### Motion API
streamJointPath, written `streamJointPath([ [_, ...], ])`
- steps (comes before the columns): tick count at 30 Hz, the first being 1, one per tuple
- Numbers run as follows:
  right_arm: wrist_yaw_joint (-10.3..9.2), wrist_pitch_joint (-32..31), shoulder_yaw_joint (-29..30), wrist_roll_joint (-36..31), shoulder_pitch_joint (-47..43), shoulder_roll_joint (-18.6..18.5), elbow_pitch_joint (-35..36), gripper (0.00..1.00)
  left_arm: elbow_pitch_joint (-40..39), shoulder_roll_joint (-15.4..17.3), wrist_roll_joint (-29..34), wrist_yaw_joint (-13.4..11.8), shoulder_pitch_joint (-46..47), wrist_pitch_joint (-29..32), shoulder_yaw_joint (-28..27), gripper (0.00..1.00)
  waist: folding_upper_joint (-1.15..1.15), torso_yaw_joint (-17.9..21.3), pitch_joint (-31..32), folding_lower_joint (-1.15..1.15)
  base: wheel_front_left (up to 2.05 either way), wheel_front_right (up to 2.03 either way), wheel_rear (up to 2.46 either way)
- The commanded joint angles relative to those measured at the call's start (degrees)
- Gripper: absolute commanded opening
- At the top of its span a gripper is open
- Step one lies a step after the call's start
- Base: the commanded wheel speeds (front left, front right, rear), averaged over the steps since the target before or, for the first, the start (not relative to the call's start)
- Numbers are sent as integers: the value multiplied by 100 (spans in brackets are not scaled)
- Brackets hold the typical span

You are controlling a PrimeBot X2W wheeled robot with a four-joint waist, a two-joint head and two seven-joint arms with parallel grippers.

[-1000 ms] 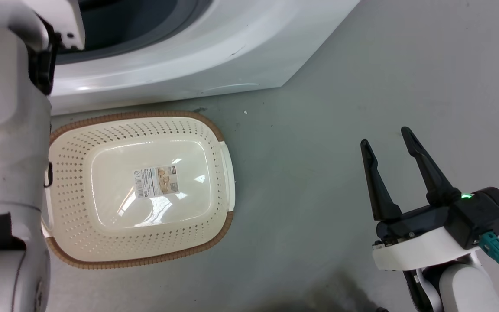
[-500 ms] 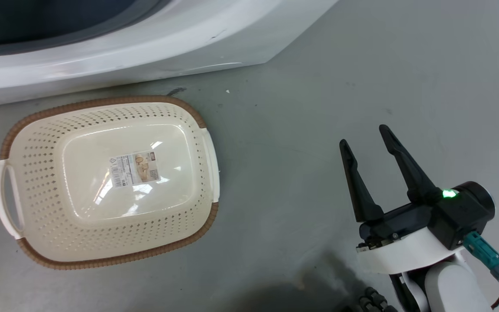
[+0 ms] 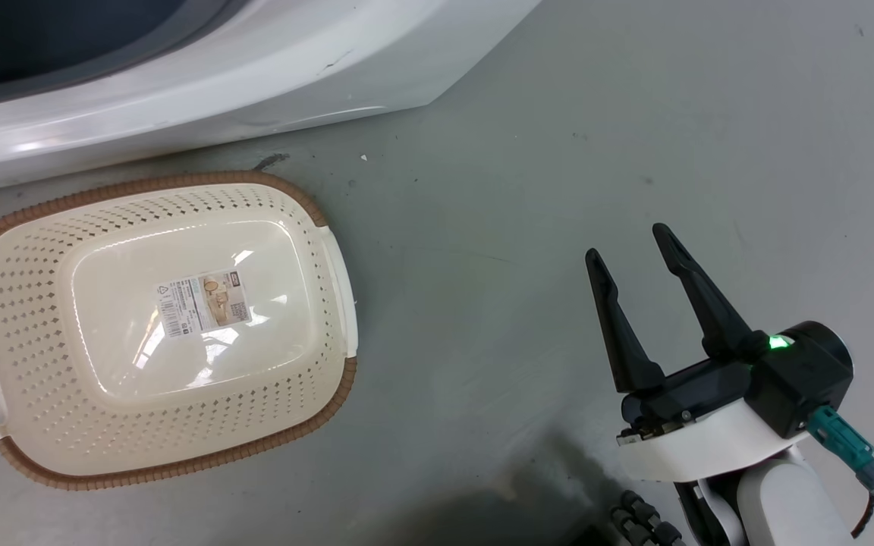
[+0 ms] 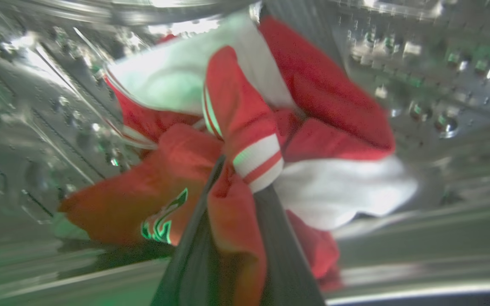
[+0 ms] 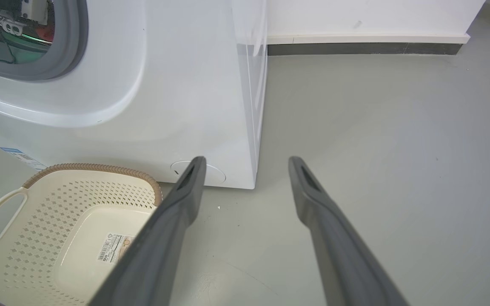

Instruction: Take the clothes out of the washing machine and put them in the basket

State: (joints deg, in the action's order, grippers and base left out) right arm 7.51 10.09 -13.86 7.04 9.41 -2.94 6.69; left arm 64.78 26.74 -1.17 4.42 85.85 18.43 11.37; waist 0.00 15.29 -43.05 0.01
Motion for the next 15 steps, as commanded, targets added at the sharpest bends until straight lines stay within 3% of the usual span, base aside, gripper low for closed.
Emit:
streamJointPath([
  [1, -4, 32, 6, 20, 106, 11, -20, 100, -108, 35, -11, -81, -19, -215, 9, 0, 0, -12, 18, -1, 0, 0, 0],
  [15, -4, -50, 241, 31, 41, 11, -120, 100, -356, -315, -542, -350, -736, -2416, -317, 0, 0, -269, 587, -1, 0, 0, 0],
])
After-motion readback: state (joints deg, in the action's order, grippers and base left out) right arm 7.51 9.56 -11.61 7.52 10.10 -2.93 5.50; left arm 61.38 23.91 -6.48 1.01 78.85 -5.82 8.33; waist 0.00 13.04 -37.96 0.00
